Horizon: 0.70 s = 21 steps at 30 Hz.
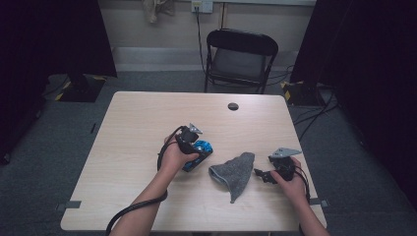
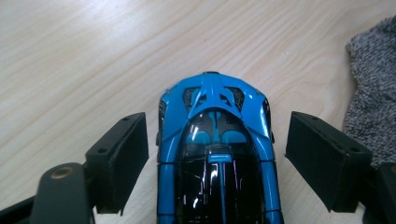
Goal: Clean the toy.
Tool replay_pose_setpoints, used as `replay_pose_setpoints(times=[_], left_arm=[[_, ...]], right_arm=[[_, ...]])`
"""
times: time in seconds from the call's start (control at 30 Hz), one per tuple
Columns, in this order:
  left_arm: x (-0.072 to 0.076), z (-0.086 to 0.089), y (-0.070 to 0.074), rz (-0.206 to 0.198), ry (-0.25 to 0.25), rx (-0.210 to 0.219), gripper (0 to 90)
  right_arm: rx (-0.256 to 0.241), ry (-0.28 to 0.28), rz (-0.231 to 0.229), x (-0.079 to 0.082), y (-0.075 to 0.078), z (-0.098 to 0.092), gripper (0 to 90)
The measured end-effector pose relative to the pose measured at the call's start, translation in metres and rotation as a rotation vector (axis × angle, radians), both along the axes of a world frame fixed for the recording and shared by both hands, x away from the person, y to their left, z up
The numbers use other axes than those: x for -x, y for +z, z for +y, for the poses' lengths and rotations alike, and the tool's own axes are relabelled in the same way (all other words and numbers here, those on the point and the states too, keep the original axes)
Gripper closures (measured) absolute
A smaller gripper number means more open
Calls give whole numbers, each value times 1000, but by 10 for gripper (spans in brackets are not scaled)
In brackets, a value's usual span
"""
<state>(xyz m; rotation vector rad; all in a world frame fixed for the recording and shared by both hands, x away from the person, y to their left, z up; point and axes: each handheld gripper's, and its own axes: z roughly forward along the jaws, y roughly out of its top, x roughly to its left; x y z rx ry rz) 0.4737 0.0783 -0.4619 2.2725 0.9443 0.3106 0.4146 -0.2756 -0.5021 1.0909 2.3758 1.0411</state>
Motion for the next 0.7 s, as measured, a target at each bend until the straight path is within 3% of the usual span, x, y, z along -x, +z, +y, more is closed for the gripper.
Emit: replay_pose_setpoints(times=[0.27, 0.53, 0.7], left_arm=[[-4, -5, -14, 27, 6, 1, 186], [-10, -7, -24, 28, 39, 1, 177], [-9, -7, -27, 13, 23, -3, 165]], right_arm=[[0, -1, 0, 0, 0, 0, 139], [0, -1, 0, 0, 0, 0, 139], [0, -3, 1, 0, 0, 0, 139]])
